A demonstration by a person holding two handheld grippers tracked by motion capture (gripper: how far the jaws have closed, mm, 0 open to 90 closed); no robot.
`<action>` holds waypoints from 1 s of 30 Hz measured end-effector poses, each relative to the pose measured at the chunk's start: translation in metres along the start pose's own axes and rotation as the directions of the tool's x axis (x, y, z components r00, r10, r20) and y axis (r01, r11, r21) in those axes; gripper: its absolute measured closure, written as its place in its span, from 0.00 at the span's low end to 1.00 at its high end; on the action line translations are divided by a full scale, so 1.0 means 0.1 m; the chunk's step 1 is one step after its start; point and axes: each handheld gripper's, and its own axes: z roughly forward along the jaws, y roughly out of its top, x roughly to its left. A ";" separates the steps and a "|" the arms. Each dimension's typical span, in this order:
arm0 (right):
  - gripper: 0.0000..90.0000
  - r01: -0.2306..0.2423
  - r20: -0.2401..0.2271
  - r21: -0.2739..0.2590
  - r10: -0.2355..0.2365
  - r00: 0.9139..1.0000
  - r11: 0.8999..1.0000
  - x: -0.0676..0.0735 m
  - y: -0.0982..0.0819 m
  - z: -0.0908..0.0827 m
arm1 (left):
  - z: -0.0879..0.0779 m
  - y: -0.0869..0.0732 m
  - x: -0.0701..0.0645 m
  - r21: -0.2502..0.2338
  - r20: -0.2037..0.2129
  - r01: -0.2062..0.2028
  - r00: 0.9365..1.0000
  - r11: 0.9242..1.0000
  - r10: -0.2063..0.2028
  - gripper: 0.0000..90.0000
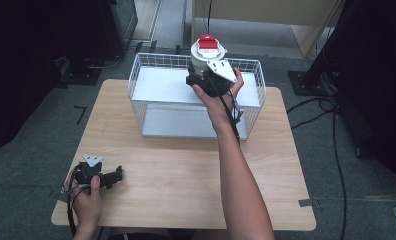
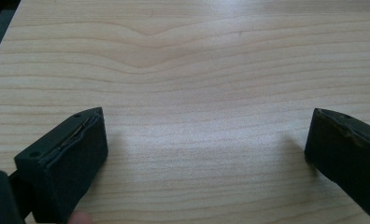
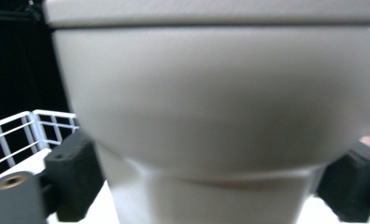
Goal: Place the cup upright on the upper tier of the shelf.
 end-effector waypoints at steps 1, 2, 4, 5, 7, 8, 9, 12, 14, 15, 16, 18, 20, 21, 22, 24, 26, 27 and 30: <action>0.06 0.000 0.000 0.000 0.000 1.000 1.000 0.00 0.00 0.00 | 0.00 0.00 0.00 0.000 0.000 0.000 1.000 1.000 0.000 0.00; 0.04 -0.007 -0.011 0.008 0.007 1.000 1.000 0.00 0.00 0.00 | 0.00 0.00 0.00 0.000 0.000 0.000 1.000 1.000 0.000 0.00; 0.00 -0.002 -0.018 0.032 0.003 1.000 0.999 0.00 -0.01 -0.01 | 0.00 0.00 0.00 0.000 0.000 0.000 1.000 1.000 0.000 0.00; 0.00 0.007 -0.019 0.044 -0.007 1.000 0.999 0.00 -0.03 -0.02 | 0.00 0.00 0.00 0.000 0.000 0.000 1.000 1.000 0.000 0.00; 0.00 0.004 -0.019 0.044 -0.003 1.000 0.999 0.00 -0.03 -0.02 | 0.00 0.00 0.00 0.000 0.000 0.000 1.000 1.000 0.000 0.00; 0.00 -0.006 -0.020 0.047 0.007 1.000 0.999 0.00 -0.04 -0.03 | 0.00 0.00 0.00 0.001 0.000 -0.001 1.000 1.000 0.001 0.00; 0.00 -0.010 -0.022 0.048 0.011 1.000 0.999 -0.01 -0.04 -0.05 | 0.00 0.00 0.00 0.001 0.000 -0.001 1.000 1.000 0.001 0.00; 0.00 -0.016 -0.026 0.053 0.017 1.000 0.998 -0.02 -0.08 -0.09 | 0.00 0.00 0.00 0.001 0.000 -0.001 1.000 1.000 0.001 0.00; 0.00 -0.017 -0.029 0.057 0.019 0.999 0.998 -0.03 -0.11 -0.13 | 0.00 0.00 0.00 0.001 0.000 -0.001 1.000 1.000 0.001 0.00; 0.00 -0.021 -0.031 0.056 0.023 0.999 0.998 -0.04 -0.14 -0.18 | 0.00 0.00 0.00 0.001 0.000 -0.001 1.000 1.000 0.001 0.00; 0.00 -0.021 -0.031 0.056 0.023 0.999 0.998 -0.04 -0.14 -0.18 | 0.00 0.00 0.00 0.001 0.000 -0.001 1.000 1.000 0.001 0.00; 0.00 -0.028 -0.040 0.055 0.030 0.999 0.998 -0.06 -0.17 -0.24 | 0.00 0.00 0.00 0.001 0.000 -0.002 1.000 1.000 0.002 0.00; 0.00 -0.025 -0.042 0.055 0.028 0.999 0.998 -0.08 -0.20 -0.29 | 0.00 0.00 0.00 0.001 0.000 -0.001 1.000 1.000 0.001 0.00; 0.00 -0.022 -0.042 0.060 0.024 0.999 0.998 -0.08 -0.22 -0.31 | 0.00 0.00 0.00 0.001 0.000 -0.002 1.000 1.000 0.002 0.00; 0.00 -0.017 -0.043 0.061 0.020 0.999 0.998 -0.08 -0.24 -0.35 | 0.00 0.00 0.00 0.001 0.000 -0.002 1.000 1.000 0.002 0.00; 0.00 -0.006 -0.042 0.060 0.009 0.999 0.998 -0.09 -0.28 -0.40 | 0.00 0.00 0.00 0.001 -0.001 -0.002 1.000 1.000 0.002 0.00; 0.00 -0.005 -0.050 0.057 0.008 0.999 0.998 -0.10 -0.31 -0.46 | 0.00 0.00 0.00 0.001 -0.001 -0.002 1.000 1.000 0.002 0.00; 0.00 -0.001 -0.060 0.056 0.005 0.998 0.998 -0.11 -0.34 -0.53 | 0.00 0.00 0.00 0.001 0.000 -0.003 1.000 1.000 0.003 0.00; 0.00 0.007 -0.070 0.061 -0.003 0.998 0.998 -0.12 -0.39 -0.64 | 0.00 0.00 0.00 0.001 0.000 -0.002 1.000 1.000 0.002 0.00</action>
